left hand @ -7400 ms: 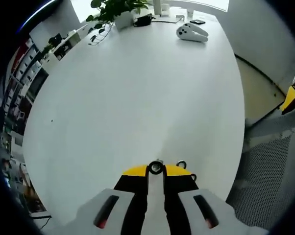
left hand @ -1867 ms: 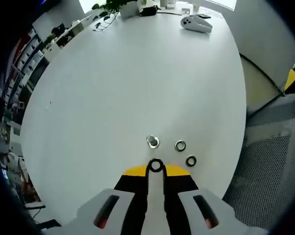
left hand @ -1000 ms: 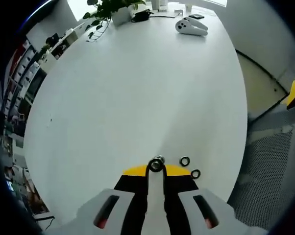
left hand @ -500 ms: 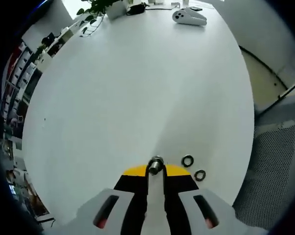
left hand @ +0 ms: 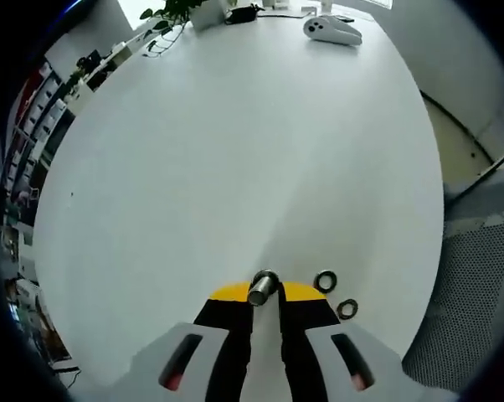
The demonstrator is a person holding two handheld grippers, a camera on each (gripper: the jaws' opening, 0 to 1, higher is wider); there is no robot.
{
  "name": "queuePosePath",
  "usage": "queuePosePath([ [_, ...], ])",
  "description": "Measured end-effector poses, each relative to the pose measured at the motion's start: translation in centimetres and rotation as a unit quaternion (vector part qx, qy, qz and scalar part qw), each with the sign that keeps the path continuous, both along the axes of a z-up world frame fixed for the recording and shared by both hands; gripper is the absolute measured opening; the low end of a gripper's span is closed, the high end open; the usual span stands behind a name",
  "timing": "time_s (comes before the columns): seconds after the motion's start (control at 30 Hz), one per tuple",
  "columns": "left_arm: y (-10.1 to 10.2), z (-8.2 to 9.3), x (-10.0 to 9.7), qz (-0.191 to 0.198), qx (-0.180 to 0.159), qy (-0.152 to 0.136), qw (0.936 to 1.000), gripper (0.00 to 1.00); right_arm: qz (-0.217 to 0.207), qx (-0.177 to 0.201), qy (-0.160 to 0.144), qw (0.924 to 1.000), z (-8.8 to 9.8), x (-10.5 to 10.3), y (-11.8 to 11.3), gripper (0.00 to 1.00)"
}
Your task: Place the washer onto the threaded stud by aligning its center hole with the stud, sliding it down to the base, and recovering from edge contact or off-axis alignment until the washer reaches the visible bottom stop.
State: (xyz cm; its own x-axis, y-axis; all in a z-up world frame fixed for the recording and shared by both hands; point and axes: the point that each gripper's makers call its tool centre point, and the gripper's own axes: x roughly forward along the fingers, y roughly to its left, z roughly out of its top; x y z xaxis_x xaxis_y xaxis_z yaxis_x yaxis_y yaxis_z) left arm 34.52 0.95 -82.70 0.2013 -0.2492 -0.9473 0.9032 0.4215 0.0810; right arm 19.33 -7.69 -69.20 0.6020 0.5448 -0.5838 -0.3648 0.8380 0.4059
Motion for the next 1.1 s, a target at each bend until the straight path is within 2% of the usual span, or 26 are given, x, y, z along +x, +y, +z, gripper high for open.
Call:
queuePosePath([
  [0.17, -0.1, 0.0, 0.0, 0.004, -0.01, -0.007, 0.9999, 0.1, 0.005, -0.002, 0.002, 1.0, -0.1, -0.1, 0.1, 0.28],
  [0.33, 0.1, 0.5, -0.1, 0.011, -0.019, -0.019, 0.9996, 0.16, 0.01, -0.006, 0.003, 0.9999, -0.2, -0.2, 0.2, 0.28],
  [0.53, 0.9, 2.3, -0.2, 0.036, -0.039, -0.035, 0.998, 0.18, 0.016, -0.01, 0.005, 0.9998, -0.3, -0.3, 0.2, 0.28],
  [0.7, 1.9, 4.4, -1.1, 0.057, -0.062, -0.051, 0.9952, 0.18, 0.017, -0.011, 0.006, 0.9998, -0.3, -0.3, 0.2, 0.28],
  [0.77, 2.2, 5.2, -1.4, 0.069, -0.077, -0.056, 0.993, 0.18, 0.017, -0.013, 0.004, 0.9998, -0.3, -0.3, 0.2, 0.28],
  [0.93, 3.4, 8.2, -2.8, 0.111, -0.13, -0.073, 0.9825, 0.19, 0.015, -0.013, 0.0, 0.9998, -0.2, -0.2, 0.1, 0.29],
  [1.0, 3.9, 8.9, -3.5, 0.121, -0.15, -0.077, 0.9782, 0.2, 0.01, -0.012, -0.002, 0.9999, -0.1, -0.2, 0.0, 0.29],
  [1.1, 4.6, 9.5, -4.7, 0.12, -0.164, -0.082, 0.9758, 0.2, 0.006, -0.009, -0.007, 0.9999, 0.0, -0.1, 0.0, 0.29],
])
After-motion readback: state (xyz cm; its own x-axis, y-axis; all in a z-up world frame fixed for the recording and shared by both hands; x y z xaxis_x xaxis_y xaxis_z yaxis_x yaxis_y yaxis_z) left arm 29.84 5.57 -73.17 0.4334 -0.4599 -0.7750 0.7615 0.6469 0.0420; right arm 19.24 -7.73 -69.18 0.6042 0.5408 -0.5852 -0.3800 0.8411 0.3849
